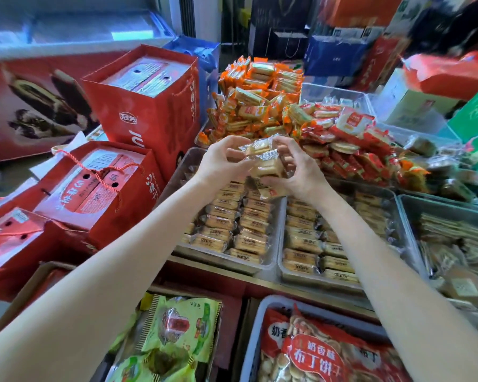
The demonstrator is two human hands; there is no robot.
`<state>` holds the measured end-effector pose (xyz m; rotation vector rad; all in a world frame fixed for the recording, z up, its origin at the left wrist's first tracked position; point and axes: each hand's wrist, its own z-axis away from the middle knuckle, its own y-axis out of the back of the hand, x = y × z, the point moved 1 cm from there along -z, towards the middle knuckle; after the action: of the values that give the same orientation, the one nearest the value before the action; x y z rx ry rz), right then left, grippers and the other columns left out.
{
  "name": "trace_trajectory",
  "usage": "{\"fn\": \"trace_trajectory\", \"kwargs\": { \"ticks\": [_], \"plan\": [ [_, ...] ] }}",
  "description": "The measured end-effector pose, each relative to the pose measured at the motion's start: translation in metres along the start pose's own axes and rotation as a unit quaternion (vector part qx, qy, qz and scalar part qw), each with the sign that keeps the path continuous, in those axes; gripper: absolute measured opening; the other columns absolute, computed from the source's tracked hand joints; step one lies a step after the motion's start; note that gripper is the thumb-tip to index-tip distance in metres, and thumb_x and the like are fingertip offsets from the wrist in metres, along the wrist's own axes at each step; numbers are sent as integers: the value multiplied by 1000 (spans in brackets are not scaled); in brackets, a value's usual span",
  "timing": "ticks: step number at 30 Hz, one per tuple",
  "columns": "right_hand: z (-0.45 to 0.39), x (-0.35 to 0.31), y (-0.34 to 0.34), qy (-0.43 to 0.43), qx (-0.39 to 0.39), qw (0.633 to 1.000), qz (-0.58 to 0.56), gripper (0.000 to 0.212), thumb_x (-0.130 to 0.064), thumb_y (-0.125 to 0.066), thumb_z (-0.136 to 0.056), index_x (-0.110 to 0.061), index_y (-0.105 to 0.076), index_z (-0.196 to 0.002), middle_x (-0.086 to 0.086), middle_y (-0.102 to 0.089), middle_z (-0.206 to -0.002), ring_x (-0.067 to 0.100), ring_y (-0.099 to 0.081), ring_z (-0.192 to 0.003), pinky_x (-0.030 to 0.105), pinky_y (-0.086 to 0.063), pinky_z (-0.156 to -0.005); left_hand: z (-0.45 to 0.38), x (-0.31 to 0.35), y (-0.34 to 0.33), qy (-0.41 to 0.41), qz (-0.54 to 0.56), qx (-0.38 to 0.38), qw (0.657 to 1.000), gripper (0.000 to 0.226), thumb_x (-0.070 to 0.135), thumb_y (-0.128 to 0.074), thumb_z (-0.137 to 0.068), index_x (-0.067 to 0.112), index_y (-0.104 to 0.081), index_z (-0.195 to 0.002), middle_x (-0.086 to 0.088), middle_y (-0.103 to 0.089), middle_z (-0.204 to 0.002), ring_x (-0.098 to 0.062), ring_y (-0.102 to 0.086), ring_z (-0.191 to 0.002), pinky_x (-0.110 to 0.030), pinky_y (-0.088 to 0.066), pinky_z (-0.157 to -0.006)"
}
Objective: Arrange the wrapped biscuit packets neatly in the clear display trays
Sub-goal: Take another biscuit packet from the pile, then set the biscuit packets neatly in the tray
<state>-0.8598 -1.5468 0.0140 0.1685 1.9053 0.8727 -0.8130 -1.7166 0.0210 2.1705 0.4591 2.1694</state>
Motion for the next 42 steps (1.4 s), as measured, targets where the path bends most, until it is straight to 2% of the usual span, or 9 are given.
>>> {"fn": "trace_trajectory", "kwargs": {
  "ticks": [6, 9, 12, 16, 21, 29, 34, 37, 42],
  "plan": [
    [24, -10, 12, 12, 27, 999, 14, 75, -22, -85, -65, -20, -48, -131, -1, -59, -121, 19, -57, -112, 36, -49, -95, 22, 10, -3, -72, -100, 37, 992, 34, 9, -76, -77, 17, -61, -106, 7, -65, -77, 1, -63, -63, -7, -46, -58],
    [31, -19, 19, 5, 23, 1000, -5, 73, -22, -84, -67, -20, -47, -130, -4, -57, -118, 13, -55, -108, 23, -48, -91, 33, 19, -4, -140, -176, 61, 973, 32, 12, -75, -76, 16, -61, -104, 10, -63, -73, 0, -61, -65, -7, -44, -62],
    [40, -25, 26, 6, 6, 1000, -5, 73, -22, -85, -66, -19, -48, -129, -7, -56, -114, 1, -53, -96, 7, -41, -80, 41, 18, -1, -120, -172, 45, 977, 37, 13, -76, -75, 20, -57, -106, 12, -62, -70, -6, -62, -67, -17, -47, -68],
    [53, -30, 27, 13, 4, 1000, 4, 73, -21, -86, -65, -13, -47, -126, -7, -56, -110, 2, -53, -92, 17, -42, -89, 44, 20, 5, -69, -190, 0, 979, 34, 15, -72, -80, 23, -59, -110, 6, -64, -76, -10, -60, -71, -27, -49, -72],
    [54, -39, 38, -4, 23, 999, -32, 72, -25, -85, -65, -21, -46, -125, -8, -57, -115, 16, -57, -109, 32, -45, -99, 43, 48, -6, -147, -213, 9, 966, 33, 13, -61, -90, 13, -61, -123, 1, -57, -110, -11, -59, -93, -17, -45, -82],
    [64, -46, 48, -16, -20, 999, -40, 74, -27, -87, -62, -27, -49, -125, -6, -61, -115, 11, -60, -101, 31, -49, -95, 58, 62, -4, -203, -284, 62, 935, 4, 14, -73, -79, 16, -72, -81, 8, -67, -76, -8, -65, -65, -24, -50, -70],
    [72, -56, 57, -15, -30, 995, -90, 62, -19, -84, -67, -32, -49, -117, -16, -58, -108, 1, -59, -96, 17, -51, -86, 59, 64, 5, -169, -200, 41, 964, 16, 9, -74, -77, 24, -69, -72, 11, -66, -70, -8, -63, -66, -22, -52, -70],
    [78, -59, 65, -17, -27, 993, -117, 59, -23, -83, -66, -36, -49, -113, -13, -60, -110, 5, -60, -100, 22, -52, -85, 61, 66, 7, -142, -162, 12, 976, 12, 11, -74, -78, 22, -70, -74, 5, -68, -74, -13, -63, -72, -34, -53, -78],
    [83, -59, 71, -26, 17, 993, -117, 60, -29, -83, -64, -33, -49, -113, -7, -61, -113, 9, -60, -100, 35, -51, -92, 65, 82, -9, -180, -167, -32, 969, 18, 15, -69, -83, 27, -62, -95, 6, -65, -98, -11, -64, -88, -29, -53, -84]
  ]
}}
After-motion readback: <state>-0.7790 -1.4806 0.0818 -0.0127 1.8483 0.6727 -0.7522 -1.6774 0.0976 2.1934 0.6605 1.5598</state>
